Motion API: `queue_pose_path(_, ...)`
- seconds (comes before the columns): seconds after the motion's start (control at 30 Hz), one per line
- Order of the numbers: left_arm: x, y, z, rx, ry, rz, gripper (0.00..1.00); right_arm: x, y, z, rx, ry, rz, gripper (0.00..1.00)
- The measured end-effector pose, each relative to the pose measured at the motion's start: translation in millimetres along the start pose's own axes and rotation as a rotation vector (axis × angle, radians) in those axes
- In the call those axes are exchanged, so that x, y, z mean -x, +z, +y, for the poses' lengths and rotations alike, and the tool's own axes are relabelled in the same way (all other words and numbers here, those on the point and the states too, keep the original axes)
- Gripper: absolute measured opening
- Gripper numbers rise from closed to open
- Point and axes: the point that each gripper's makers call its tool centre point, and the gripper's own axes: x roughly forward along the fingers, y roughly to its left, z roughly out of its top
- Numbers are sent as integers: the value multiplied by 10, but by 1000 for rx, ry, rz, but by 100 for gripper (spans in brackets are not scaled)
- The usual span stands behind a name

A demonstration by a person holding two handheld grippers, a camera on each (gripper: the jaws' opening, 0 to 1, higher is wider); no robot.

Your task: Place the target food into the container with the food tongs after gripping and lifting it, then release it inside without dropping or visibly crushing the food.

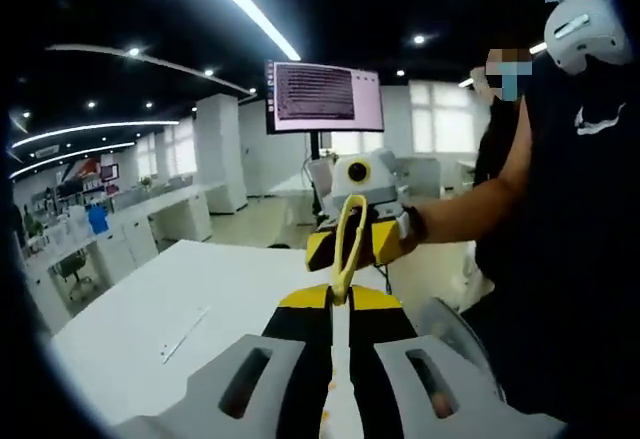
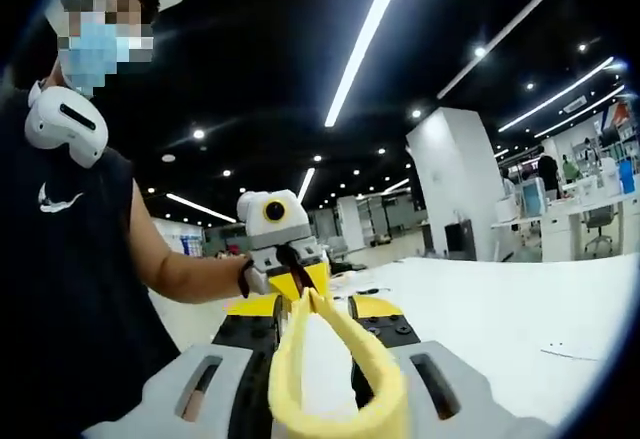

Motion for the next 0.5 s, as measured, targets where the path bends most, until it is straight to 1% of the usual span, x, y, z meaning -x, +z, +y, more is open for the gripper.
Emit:
queue_pose_path(0.07, -9, 6, -9, 2, -5, 0, 0, -27, 17, 16, 2, 2, -5, 28)
queue_pose_path(0.17, -32, 12, -30, 0, -14, 1, 0, -38, 24, 32, 2, 13, -4, 22)
queue_pose_path(0.2, -42, 21, -49, 1, -22, -2, 0, -45, 15, 41, 1, 17, 6, 20)
queue_pose_path(0.23, -43, 12, -42, -1, -18, 4, 0, -42, 25, 38, 2, 18, 1, 20)
queue_pose_path(0.33, -52, 7, -52, 6, -29, 6, 0, -34, 4, 49, -7, 28, 20, 19)
queue_pose_path(0.5, -42, 21, -84, 22, -38, 3, 0, -33, 9, 81, 1, 35, 30, 18)
